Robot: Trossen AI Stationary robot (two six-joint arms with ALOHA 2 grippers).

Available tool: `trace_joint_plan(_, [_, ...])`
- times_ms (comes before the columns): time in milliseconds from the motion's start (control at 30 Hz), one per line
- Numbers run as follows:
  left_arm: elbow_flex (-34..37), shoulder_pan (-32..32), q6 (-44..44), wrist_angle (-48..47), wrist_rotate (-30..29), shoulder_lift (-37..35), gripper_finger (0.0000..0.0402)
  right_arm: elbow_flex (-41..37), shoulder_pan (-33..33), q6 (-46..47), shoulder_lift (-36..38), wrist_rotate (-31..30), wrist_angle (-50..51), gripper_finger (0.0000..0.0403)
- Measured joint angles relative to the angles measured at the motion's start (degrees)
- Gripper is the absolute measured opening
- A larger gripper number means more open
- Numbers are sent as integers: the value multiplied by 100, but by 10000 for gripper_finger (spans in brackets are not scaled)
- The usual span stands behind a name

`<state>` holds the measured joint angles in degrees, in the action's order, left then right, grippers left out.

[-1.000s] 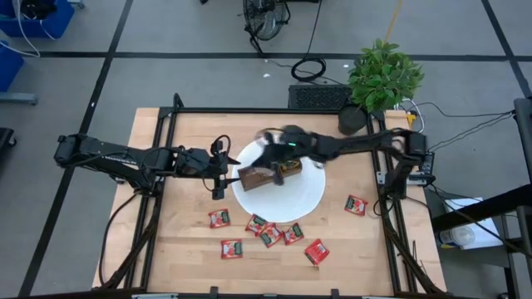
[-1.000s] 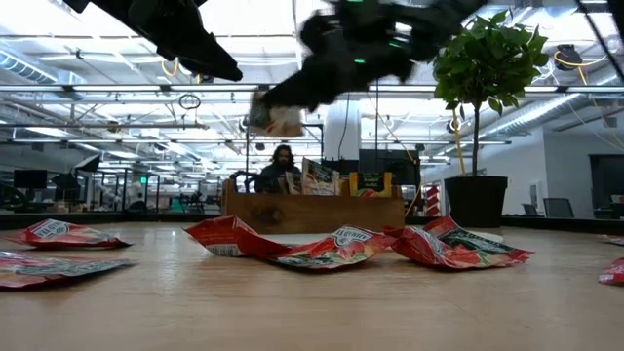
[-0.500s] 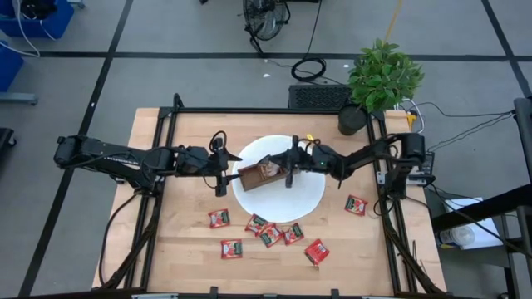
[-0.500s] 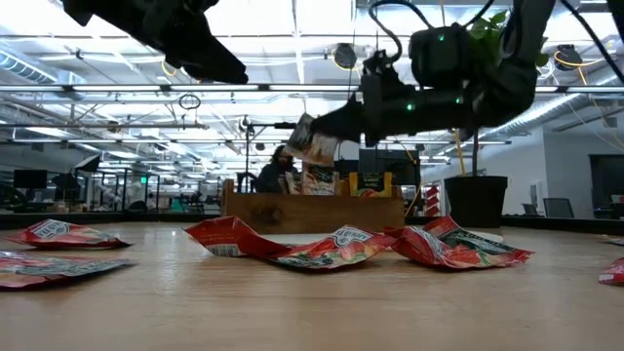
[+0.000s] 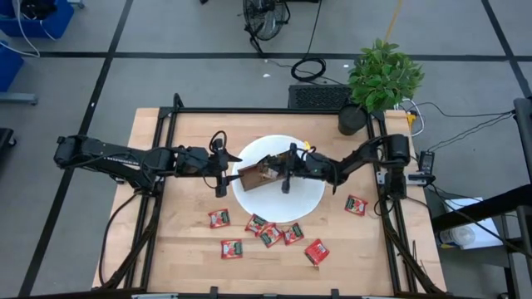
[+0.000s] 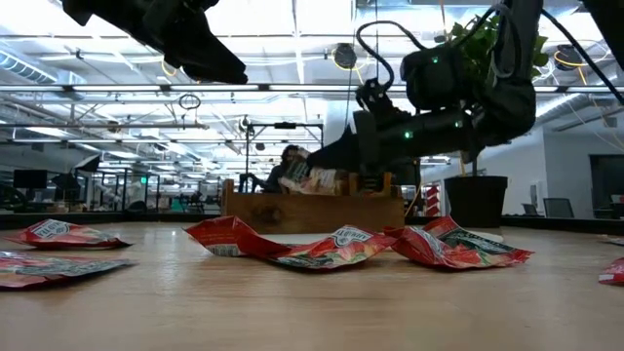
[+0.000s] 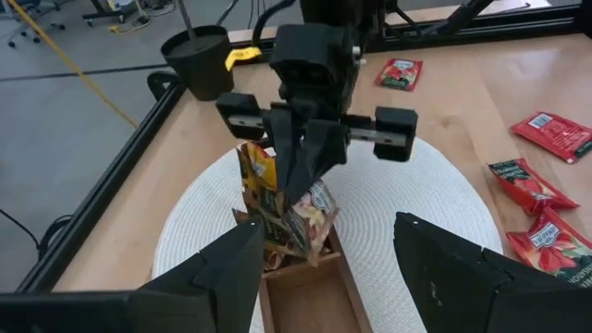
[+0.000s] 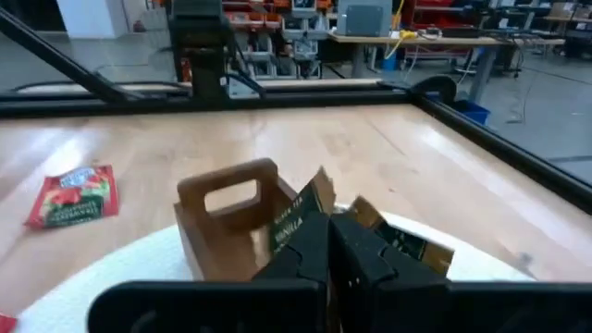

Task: Pick & Place Tea
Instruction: Put the brown tea bag into the middle section of the wooden organizer

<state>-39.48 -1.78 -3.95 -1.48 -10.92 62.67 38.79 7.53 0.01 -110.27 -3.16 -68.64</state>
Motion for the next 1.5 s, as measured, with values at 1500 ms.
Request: trace_joint_plan(1500, [4,0,44,-4,7,0,241,0,-241,-1201,-293,-881,-207,30])
